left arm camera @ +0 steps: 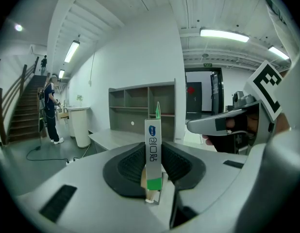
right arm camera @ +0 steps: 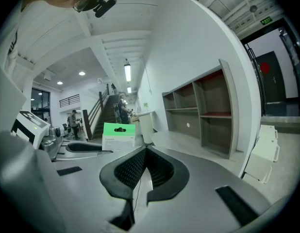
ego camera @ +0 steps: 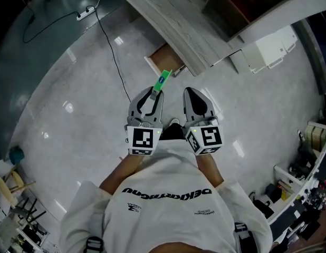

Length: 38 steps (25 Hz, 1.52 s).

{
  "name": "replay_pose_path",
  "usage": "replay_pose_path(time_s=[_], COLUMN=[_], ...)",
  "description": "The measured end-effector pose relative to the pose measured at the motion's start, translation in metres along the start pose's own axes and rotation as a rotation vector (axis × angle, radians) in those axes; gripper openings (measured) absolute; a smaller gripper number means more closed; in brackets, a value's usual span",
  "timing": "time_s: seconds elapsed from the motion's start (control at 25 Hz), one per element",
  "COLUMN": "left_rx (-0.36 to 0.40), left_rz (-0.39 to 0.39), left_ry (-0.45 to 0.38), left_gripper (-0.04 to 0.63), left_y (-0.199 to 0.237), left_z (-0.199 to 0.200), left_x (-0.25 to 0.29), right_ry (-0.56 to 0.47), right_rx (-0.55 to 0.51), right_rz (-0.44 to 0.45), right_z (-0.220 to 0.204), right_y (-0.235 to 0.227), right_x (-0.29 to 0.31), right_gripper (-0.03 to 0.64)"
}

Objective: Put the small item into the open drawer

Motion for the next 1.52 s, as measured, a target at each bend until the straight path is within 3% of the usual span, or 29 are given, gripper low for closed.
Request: replay_pose_path(time_s=[0.4,0.68,1.24,1.52], left_rx=[-0.052,0.005,-0.036,0.019], left_rz=[-0.058,-0.026,-0.084,-0.096], left_ry=[0.136,0.222,0.308,0.344], left_gripper=[0.104,0.104,0.104,0.104], left_y=[0.038,0.053,0.07,0.068], left_z=[-0.048,-0.082,-0.154,-0.184], left_x=[0.056,0.082,0.133,0.151], right_ry=[0.112,0.174,0.243,0.261], right_rx=[0.012,0.028,0.042,0.069], right_rz=[0.031,0.047,0.041,0.04], right_z=[-0.035,-0.065,-0.113,-0.133], right_y=[-0.021,-0.032,-0.044,-0.051], right_x=[0.057,0.092,0.139,0.147], right_gripper=[0.029,0.029,0.029,0.029])
Point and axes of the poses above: the fingertips, and each gripper's own axes: x forward along the fingers, y to its left, z out of its top, the point moved 5 cm from there along -x, backward along the fingers, and after that the axes turned 13 degrees about -z, right-handed, at the moved point
